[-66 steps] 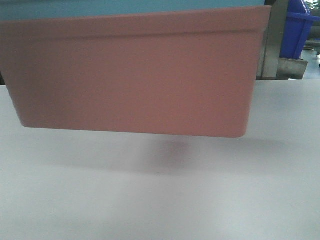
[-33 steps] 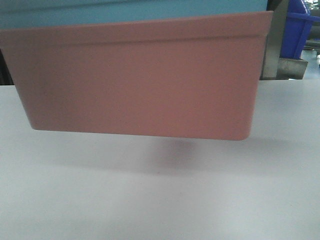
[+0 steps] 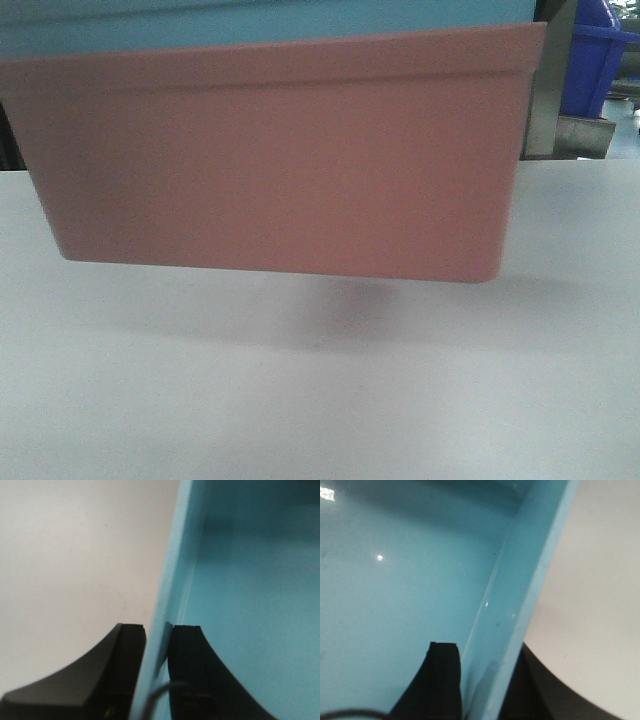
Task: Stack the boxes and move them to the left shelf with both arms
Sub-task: 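Hold the stacked bins raised with both grippers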
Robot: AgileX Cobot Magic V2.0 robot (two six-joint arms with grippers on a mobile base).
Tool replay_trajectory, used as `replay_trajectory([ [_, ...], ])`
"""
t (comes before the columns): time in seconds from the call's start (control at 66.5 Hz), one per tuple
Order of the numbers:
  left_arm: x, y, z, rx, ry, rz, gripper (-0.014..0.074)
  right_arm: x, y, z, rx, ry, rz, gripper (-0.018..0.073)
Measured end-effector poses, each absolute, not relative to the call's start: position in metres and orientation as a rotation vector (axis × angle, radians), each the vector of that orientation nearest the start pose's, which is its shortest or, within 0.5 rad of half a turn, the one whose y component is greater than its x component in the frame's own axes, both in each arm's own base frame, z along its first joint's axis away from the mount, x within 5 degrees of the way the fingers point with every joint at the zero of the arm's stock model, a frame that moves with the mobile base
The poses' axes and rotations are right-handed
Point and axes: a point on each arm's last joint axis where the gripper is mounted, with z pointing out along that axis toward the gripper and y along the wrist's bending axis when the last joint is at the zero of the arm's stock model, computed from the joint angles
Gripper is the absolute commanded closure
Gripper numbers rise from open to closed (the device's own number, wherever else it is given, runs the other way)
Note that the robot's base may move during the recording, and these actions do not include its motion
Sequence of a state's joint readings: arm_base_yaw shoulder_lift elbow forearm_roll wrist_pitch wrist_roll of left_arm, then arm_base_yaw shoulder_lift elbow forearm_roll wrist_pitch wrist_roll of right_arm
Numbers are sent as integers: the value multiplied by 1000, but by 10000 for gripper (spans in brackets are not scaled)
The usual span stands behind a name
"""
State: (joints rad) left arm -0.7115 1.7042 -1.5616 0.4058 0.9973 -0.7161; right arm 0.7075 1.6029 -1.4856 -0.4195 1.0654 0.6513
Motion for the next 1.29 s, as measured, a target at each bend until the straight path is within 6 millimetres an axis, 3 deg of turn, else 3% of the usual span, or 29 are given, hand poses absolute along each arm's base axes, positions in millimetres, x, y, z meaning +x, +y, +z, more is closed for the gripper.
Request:
replay_trajectory([
  [1.294, 302, -220, 333, 158, 2497, -49, 599, 280, 197, 343, -215, 2521, -34, 503],
])
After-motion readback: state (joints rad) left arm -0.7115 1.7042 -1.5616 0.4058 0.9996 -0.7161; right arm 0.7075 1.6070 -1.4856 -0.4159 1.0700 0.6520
